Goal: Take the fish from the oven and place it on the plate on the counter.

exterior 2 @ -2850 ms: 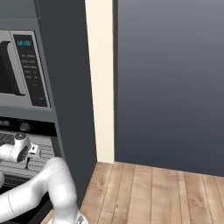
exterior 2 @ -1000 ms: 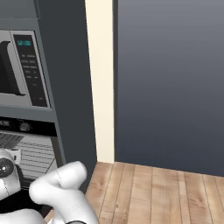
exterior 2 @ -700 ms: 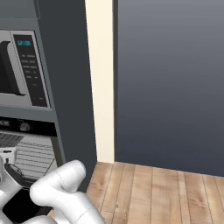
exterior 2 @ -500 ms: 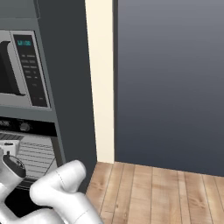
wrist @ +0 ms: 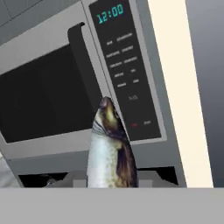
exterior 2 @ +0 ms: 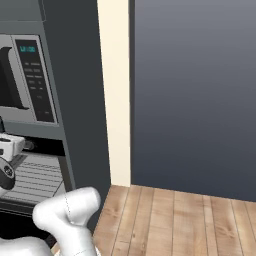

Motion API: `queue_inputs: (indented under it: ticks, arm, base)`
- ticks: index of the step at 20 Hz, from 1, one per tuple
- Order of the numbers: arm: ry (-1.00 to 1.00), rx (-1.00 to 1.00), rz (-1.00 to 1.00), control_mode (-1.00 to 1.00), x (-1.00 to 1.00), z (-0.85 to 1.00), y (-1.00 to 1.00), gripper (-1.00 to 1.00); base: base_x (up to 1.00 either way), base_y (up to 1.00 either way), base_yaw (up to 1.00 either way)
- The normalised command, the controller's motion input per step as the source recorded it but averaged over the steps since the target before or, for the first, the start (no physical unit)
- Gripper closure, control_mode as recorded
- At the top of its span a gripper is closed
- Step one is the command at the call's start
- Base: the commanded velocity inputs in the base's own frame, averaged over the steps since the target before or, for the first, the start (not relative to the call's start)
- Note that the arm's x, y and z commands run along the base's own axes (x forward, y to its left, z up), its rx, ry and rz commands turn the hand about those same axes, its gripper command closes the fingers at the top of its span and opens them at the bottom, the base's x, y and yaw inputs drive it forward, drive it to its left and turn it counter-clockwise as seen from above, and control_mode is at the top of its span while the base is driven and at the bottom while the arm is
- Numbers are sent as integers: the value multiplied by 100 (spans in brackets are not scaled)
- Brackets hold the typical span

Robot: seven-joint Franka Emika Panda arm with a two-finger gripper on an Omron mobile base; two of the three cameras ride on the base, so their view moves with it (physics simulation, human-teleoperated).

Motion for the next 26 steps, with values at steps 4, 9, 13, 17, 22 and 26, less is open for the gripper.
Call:
queue_inputs:
  ticks: [4, 9, 13, 17, 22, 26]
  arm:
    - [2, 0, -34, -100, 0, 100, -83, 100]
    - [21, 0, -30, -100, 15, 100, -100, 100]
    - [35, 0, -22, -100, 9, 77, -100, 100]
    - [20, 0, -3, -100, -8, -14, -86, 100]
    - [6, -1, 1, -100, -19, -14, -28, 100]
    - [29, -9, 4, -100, 2, -18, -1, 100]
  base:
    - [0, 0, 0]
    - [0, 0, 0]
    - [0, 0, 0]
    - [0, 0, 0]
    - [0, 0, 0]
    - [0, 0, 0]
